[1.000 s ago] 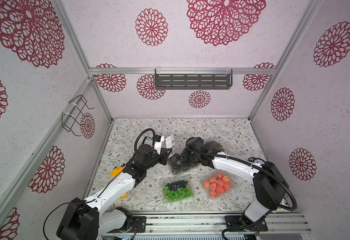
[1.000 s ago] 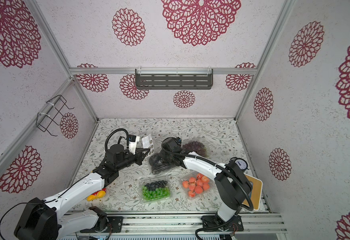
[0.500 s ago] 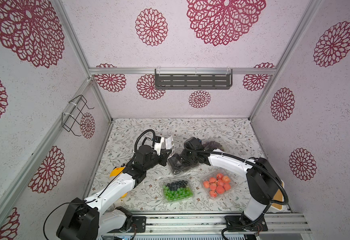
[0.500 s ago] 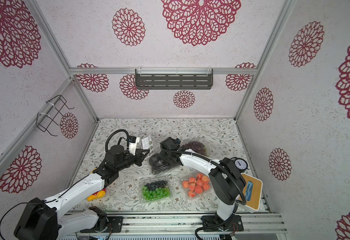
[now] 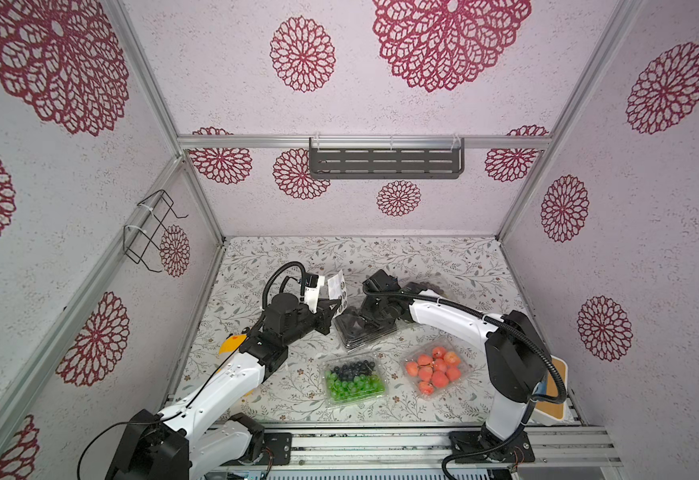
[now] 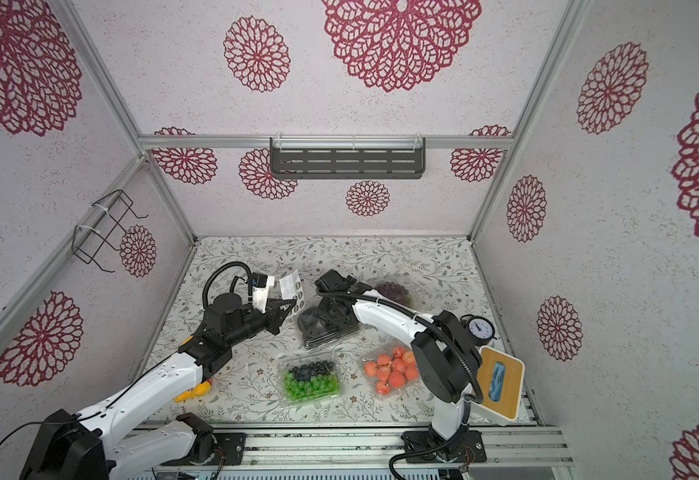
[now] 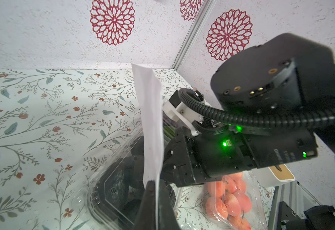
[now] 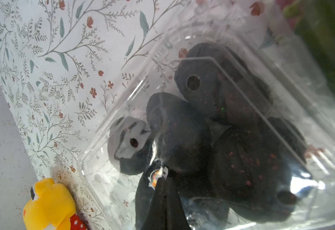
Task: Label fruit boxes
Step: Stick the label on the fruit box.
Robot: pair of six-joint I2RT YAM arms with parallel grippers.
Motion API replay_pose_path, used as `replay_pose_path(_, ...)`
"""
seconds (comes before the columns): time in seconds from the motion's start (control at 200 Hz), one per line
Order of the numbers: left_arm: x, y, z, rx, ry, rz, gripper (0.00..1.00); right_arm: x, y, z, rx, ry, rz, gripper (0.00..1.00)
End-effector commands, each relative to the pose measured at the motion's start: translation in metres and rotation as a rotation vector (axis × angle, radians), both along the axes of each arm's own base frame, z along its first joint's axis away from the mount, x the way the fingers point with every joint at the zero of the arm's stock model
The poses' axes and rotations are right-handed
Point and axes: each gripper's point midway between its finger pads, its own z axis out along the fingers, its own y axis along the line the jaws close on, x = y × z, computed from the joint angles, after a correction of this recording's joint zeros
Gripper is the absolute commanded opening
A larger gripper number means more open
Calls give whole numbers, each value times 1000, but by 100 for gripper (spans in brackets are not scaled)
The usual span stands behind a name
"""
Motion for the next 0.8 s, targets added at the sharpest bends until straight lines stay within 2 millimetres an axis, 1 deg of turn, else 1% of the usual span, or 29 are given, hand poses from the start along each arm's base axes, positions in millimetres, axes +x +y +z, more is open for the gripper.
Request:
replay_pose_path(0.0, -5, 0, 1, -1, -10, -15, 0, -17, -11, -17, -89, 97, 39, 3)
replay_pose_path(0.055, -5, 0, 2, -1, -11, -18, 0, -15, -12, -13, -114, 92, 55, 7)
replay_pose_path(0.105, -6, -1, 2, -3, -9, -21, 0, -14, -13, -8, -134, 83, 69, 14)
replay_pose_path(0.14, -6, -1, 2, -2, -10, -24, 0, -14, -15, -5, -153, 86, 78, 17)
replay_pose_path(0.215, -6, -1, 2, -3, -11, -22, 0, -16, -20, -7, -198, 112, 103, 23)
replay_pose_path(0.265, -6, 0, 1, -2, -11, -20, 0, -18, -21, -9, -214, 125, 112, 28)
replay_pose_path(0.375, -6, 0, 1, -3, -15, -19, 0, -21, -23, -14, -238, 156, 118, 30)
replay_pose_path(0.43, -7, 0, 0, -1, -13, -18, 0, -20, -23, -13, -237, 151, 123, 33)
replay_pose_path(0.515, -7, 2, 0, 3, -17, -13, 0, -19, -24, -9, -238, 140, 131, 35)
replay_pose_path(0.555, -6, 3, 0, 7, -23, -7, 0, -16, -24, -3, -238, 116, 136, 35)
replay_pose_path(0.695, -6, 5, 2, 8, -36, 0, 0, 10, -12, 38, -185, -89, 196, 36)
replay_pose_path(0.75, -5, 5, 1, 11, -35, 2, 0, 13, -4, 48, -129, -145, 241, 33)
replay_pose_path(0.796, -5, 6, 0, 11, -33, 3, 0, 13, 2, 51, -79, -170, 269, 29)
